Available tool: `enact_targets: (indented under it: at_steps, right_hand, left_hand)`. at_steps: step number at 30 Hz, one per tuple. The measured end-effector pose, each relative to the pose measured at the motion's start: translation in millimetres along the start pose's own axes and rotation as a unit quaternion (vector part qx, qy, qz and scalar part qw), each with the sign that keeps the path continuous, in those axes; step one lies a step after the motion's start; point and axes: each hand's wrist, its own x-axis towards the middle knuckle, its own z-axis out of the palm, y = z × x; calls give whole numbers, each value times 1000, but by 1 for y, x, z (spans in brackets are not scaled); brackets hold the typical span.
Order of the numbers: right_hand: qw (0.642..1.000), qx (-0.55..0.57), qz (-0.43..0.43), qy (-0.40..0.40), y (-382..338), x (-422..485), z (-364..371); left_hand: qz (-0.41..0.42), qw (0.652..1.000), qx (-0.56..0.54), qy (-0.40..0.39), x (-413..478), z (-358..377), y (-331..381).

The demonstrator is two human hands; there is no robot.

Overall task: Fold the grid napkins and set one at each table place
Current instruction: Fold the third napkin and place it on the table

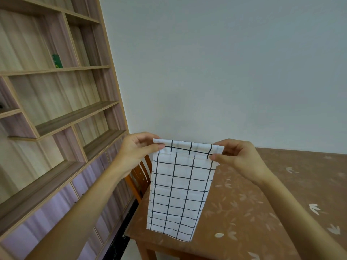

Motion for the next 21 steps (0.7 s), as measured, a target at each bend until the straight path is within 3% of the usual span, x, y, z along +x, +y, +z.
enact_targets:
  at_steps: [5,9,15,21]
  right_hand:
    - [999,-22,-25,-7,4,2,0]
    - [997,-55,-51,16,7,2,-2]
    - [999,1,-45,28,7,2,-4]
    - [995,-26,-70,62,-6,2,2]
  left_hand:
    - [-24,992,100,-69,1,-1,-3]
    - [-53,991,83,-88,-1,5,-4]
    - [-48,997,25,-51,1,4,-2]
    - [-48,997,40,-33,8,7,-3]
